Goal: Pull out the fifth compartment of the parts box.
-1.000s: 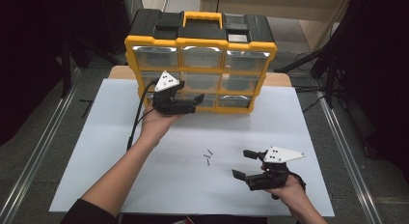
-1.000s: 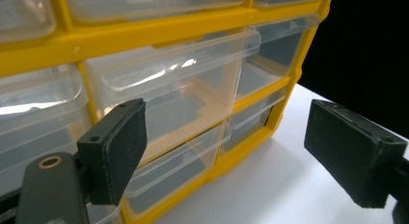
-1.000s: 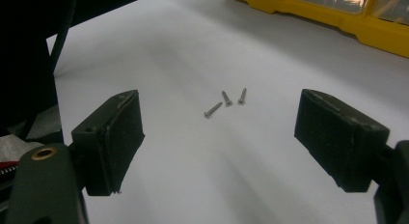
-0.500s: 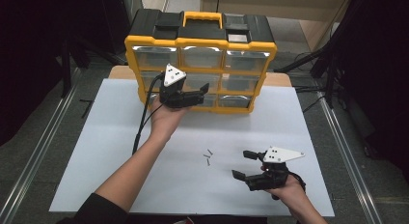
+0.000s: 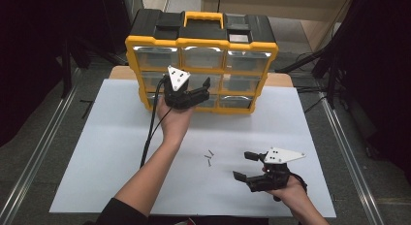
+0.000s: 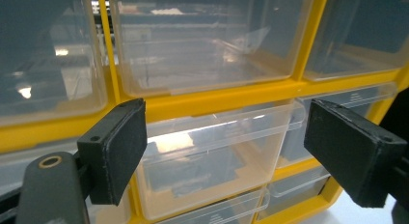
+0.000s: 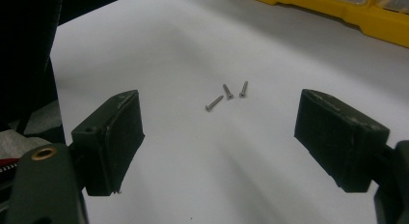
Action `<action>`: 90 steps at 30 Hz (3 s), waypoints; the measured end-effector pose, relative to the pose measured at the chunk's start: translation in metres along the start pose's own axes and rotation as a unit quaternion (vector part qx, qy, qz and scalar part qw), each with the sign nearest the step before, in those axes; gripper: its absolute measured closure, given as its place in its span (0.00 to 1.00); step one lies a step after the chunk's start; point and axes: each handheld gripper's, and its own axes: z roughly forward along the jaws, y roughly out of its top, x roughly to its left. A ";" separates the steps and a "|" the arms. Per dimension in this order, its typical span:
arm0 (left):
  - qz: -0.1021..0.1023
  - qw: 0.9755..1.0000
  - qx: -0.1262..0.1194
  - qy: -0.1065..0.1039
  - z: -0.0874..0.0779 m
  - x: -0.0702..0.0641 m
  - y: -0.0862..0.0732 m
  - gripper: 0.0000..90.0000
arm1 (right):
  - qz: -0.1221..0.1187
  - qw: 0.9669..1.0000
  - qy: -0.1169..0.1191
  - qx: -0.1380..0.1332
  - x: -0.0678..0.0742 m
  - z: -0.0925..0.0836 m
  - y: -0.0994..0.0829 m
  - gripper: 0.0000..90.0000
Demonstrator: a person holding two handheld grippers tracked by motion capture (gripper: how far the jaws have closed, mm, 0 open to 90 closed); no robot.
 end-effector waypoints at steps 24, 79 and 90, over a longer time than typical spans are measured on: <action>0.163 0.984 0.026 0.066 0.002 -0.003 0.002 0.17 | 0.001 1.000 0.000 0.009 -0.001 0.001 -0.001 0.20; 0.558 0.822 0.059 0.094 0.005 -0.017 -0.009 0.29 | -0.001 1.000 0.001 0.021 0.000 0.003 -0.002 0.20; 0.591 0.799 0.064 0.085 0.008 -0.019 -0.013 0.36 | -0.001 1.000 0.002 0.022 0.000 0.003 -0.002 0.20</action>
